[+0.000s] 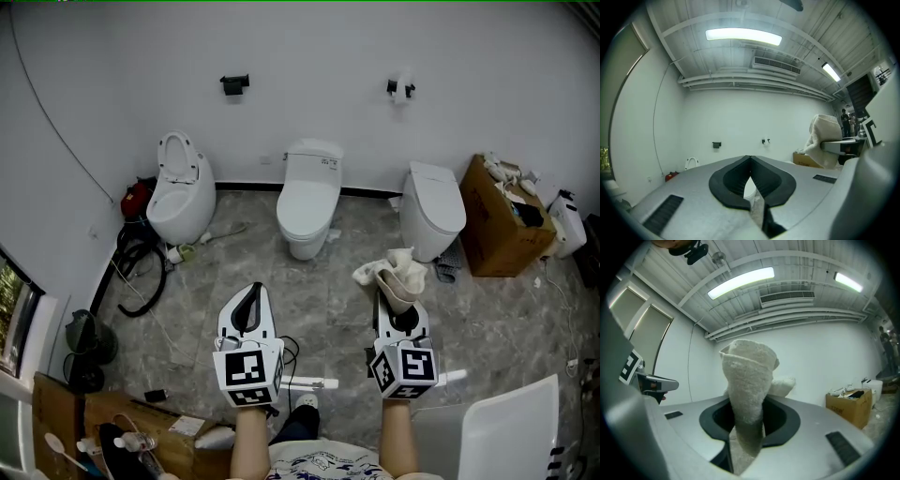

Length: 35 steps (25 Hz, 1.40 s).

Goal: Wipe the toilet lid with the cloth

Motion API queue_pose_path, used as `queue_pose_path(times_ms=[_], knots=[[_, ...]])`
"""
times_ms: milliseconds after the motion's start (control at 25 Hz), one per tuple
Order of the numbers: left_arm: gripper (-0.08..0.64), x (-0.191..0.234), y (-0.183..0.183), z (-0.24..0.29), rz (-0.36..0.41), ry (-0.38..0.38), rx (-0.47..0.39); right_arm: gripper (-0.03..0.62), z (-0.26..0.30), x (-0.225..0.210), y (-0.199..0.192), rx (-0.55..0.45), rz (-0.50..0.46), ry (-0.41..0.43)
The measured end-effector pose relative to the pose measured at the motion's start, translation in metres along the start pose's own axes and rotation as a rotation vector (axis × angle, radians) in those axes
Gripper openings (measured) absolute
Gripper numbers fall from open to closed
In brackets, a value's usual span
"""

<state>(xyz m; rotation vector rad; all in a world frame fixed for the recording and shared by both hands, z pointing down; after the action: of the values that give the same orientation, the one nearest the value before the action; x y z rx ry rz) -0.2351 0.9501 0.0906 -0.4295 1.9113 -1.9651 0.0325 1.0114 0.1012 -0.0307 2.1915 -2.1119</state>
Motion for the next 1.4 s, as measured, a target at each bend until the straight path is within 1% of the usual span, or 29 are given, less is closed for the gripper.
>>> queue_pose_path(times_ms=[240,440,560,760,920,1120,1400], knots=[[0.003,0.024,0.004,0.045,0.008,0.006,-0.017,0.112,0.051,0.003,-0.004,-0.010,0.011,0.008],[0.003,0.048,0.002,0.082,0.012,-0.005,-0.017,0.112,0.093,0.010,-0.008,-0.005,0.014,-0.004],[0.003,0.061,0.001,0.099,0.018,-0.006,-0.007,0.112,0.111,0.013,-0.011,0.007,0.011,-0.020],[0.003,0.077,-0.009,0.125,0.005,-0.016,0.019,0.112,0.139,0.015,-0.017,0.036,0.003,-0.027],[0.003,0.085,-0.015,0.146,-0.009,-0.010,0.035,0.112,0.165,0.012,-0.019,0.048,-0.005,-0.027],[0.003,0.091,-0.021,0.177,-0.011,0.015,0.041,0.112,0.208,0.004,-0.025,0.043,-0.004,0.000],[0.003,0.104,-0.027,0.258,0.006,0.061,0.054,0.112,0.305,-0.013,-0.042,0.055,0.022,0.056]])
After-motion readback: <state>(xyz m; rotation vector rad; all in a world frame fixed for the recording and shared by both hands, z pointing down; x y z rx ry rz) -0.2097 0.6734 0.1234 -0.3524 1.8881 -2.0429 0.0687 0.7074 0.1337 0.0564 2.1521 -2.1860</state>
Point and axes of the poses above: the fingertips, and each gripper's own axes: z forward along the fingers, x to its left, y out of its top, the point moved 10 cm from there along -z, backward along the fingers, and after that the axes turned 4 degrees about -y, right-handed, at the moved point
